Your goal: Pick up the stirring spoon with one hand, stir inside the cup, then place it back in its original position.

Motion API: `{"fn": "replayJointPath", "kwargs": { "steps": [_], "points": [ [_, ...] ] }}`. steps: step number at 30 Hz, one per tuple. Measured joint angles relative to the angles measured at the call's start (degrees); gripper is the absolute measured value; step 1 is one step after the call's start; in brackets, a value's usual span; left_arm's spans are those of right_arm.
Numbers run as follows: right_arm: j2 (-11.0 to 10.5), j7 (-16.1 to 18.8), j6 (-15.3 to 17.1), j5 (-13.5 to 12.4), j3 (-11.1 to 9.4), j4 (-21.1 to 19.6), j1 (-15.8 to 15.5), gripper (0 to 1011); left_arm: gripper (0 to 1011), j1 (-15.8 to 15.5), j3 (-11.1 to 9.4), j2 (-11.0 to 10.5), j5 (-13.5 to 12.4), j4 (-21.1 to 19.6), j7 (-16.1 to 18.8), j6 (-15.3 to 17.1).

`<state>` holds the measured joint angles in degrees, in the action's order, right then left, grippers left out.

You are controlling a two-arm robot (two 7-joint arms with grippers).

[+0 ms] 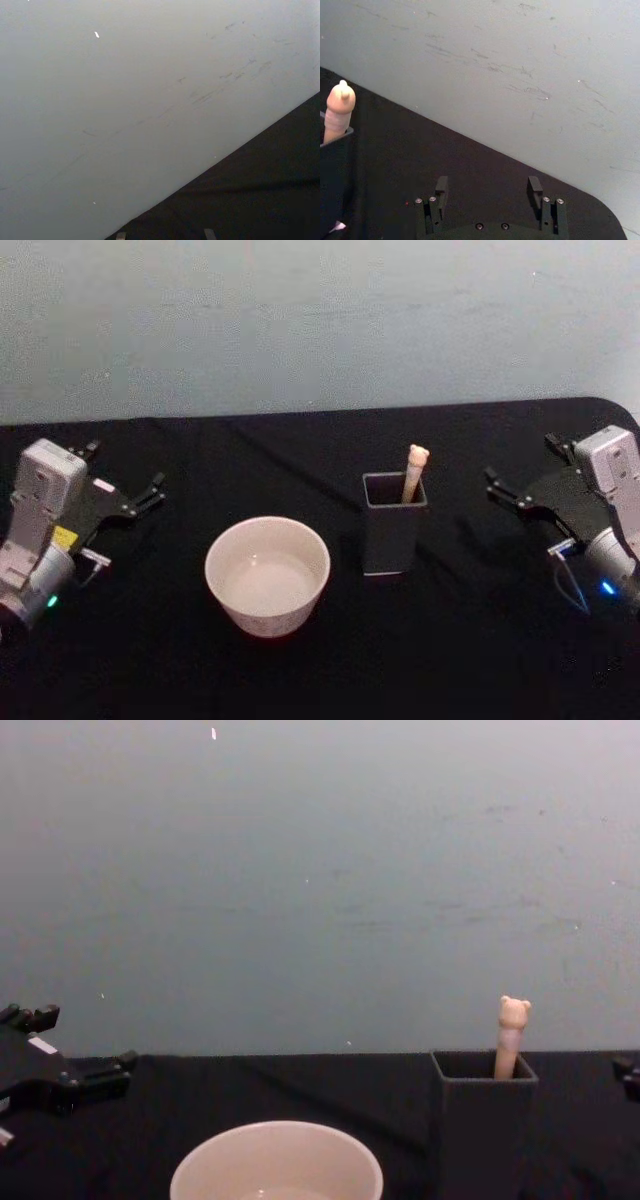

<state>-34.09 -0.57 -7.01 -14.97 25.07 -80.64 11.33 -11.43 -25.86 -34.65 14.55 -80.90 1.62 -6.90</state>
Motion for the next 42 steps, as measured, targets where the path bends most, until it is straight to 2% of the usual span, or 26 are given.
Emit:
{"fn": "replayJointPath", "kwargs": {
  "steps": [11,14,18,24,34,42],
  "points": [
    [1.81,4.20,-3.07,-4.50,-3.77,-0.19,-0.63,1000,1002,0.00,0.00,0.00,0.00,0.00,0.00,0.00],
    [2.50,7.12,-5.21,-7.21,-5.08,-0.36,-0.41,1000,1001,-0.01,0.00,0.00,0.00,0.00,0.00,0.00],
    [3.66,12.93,-8.09,-11.81,-6.35,-0.48,0.20,1000,1001,0.00,0.00,0.00,0.00,0.00,0.00,0.00],
    [4.72,19.27,-9.78,-14.56,-6.15,-0.77,0.87,1000,1001,0.00,0.00,0.00,0.00,0.00,0.00,0.00],
    [6.11,26.08,-8.13,-15.62,-4.19,0.92,1.80,1000,1001,0.00,0.00,0.00,0.00,0.00,0.00,0.00],
    [7.47,27.92,-6.92,-14.10,-3.13,2.85,2.58,1002,1001,0.00,0.00,0.00,0.00,0.00,0.00,0.00]
  ]
}}
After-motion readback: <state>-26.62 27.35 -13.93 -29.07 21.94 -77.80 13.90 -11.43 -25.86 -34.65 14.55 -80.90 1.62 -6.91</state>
